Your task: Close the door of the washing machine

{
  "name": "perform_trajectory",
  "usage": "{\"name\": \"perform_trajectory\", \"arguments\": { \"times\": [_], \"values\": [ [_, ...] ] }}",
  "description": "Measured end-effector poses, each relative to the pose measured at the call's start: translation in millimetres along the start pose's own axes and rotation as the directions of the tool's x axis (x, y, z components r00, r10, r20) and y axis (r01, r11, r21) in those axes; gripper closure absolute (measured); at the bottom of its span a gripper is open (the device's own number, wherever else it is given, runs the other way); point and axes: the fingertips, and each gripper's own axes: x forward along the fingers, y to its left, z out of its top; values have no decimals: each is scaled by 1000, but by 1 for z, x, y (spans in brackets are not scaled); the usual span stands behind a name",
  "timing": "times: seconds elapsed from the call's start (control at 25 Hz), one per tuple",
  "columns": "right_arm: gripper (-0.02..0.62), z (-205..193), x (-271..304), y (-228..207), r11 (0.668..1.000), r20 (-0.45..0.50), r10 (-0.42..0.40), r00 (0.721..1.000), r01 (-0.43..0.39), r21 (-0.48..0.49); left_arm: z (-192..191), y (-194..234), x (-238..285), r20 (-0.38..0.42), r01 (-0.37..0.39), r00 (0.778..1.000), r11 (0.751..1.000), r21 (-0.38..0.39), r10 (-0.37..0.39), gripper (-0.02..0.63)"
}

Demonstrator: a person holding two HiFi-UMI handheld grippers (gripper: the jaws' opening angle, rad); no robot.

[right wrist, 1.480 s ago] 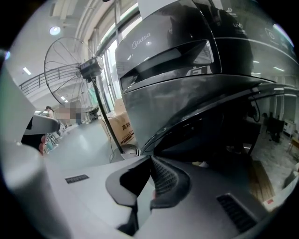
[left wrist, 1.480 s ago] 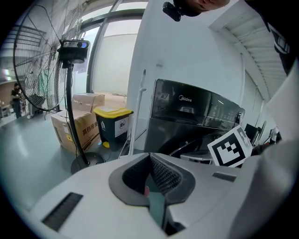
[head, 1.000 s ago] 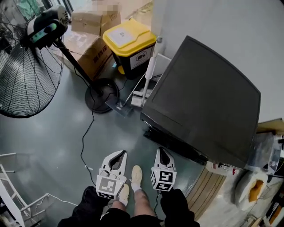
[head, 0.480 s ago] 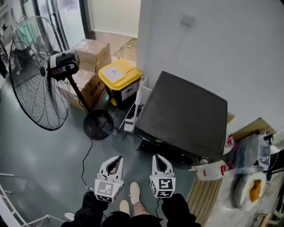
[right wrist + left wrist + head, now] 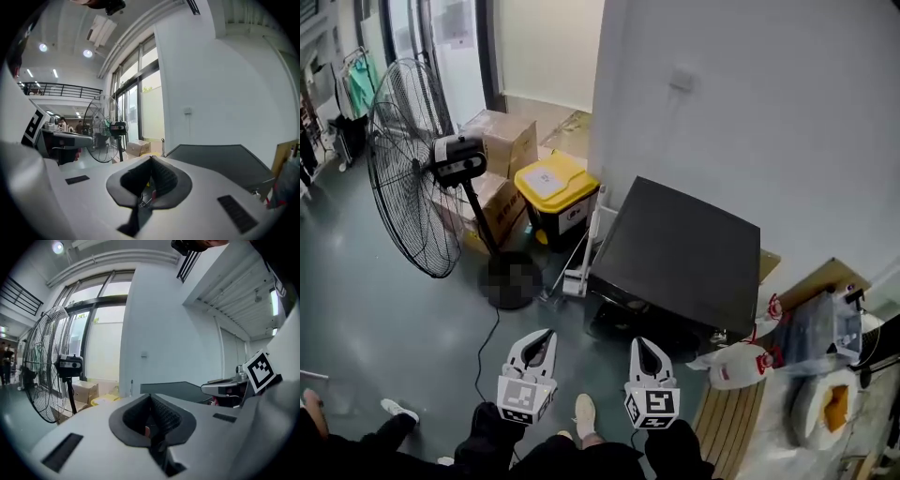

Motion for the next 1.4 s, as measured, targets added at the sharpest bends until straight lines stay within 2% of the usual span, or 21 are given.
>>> {"name": "perform_trajectory", "arguments": {
  "times": [0.16, 0.56, 0.96, 1.4],
  "values": [
    [578, 15, -16, 7, 999, 28, 3, 1000, -2, -38, 11, -7, -15, 12, 9, 1000, 1000, 16, -9, 583],
    [580, 32, -27, 9, 998, 67, 18, 998, -14, -55, 26, -19, -23, 36, -4, 999, 1000, 31, 2, 583],
    [578, 35, -19, 5, 998, 78, 35, 996, -31, -57, 24, -19, -17, 16, -20, 1000, 999, 33, 19, 583],
    [579, 33, -14, 0, 998, 75, 33, 997, -28, -60, 23, -21, -9, 28, -12, 1000, 999, 35, 11, 583]
  ]
}}
